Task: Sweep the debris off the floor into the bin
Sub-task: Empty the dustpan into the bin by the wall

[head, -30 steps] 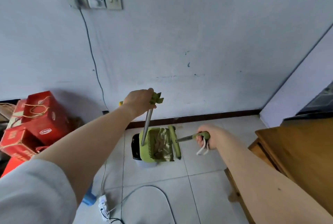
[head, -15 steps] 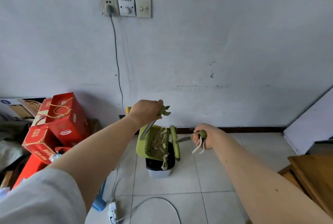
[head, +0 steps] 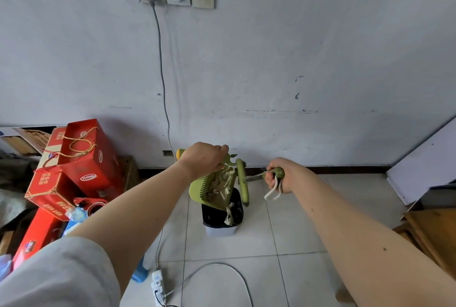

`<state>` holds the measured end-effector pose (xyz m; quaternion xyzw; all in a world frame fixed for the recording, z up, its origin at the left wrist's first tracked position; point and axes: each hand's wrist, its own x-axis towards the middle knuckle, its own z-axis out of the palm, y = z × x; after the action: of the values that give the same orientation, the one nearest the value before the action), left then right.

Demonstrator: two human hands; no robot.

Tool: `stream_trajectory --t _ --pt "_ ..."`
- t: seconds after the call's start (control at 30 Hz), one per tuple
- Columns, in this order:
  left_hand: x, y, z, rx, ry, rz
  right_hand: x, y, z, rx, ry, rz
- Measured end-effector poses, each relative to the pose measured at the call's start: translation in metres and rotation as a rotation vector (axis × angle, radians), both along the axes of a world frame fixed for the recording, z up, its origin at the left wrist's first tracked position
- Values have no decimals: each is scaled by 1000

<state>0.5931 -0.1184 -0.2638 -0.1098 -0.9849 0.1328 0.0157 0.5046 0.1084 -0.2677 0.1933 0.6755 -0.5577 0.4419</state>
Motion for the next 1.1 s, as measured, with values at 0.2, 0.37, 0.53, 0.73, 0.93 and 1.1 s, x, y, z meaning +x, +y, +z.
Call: stream_trajectory --t 0.2,0.37,0.53,0.73,0.93,1.1 --pt "13 -18 -13 -49 0 -152 0 -7 -3 -5 -10 -30" --pt "32 -30 -20 -81 6 -325 8 -11 -2 2 -15 -30" --pt "51 -34 -26 -33 61 -388 20 -12 1 3 -12 -51" --pt "73 -26 -36 -116 77 -418 36 -7 2 -3 -19 -69" --pt "100 -18 -46 -135 69 -483 49 0 8 -13 -33 -76" --pt "125 -6 -46 -98 113 -506 62 1 10 -10 -17 -86"
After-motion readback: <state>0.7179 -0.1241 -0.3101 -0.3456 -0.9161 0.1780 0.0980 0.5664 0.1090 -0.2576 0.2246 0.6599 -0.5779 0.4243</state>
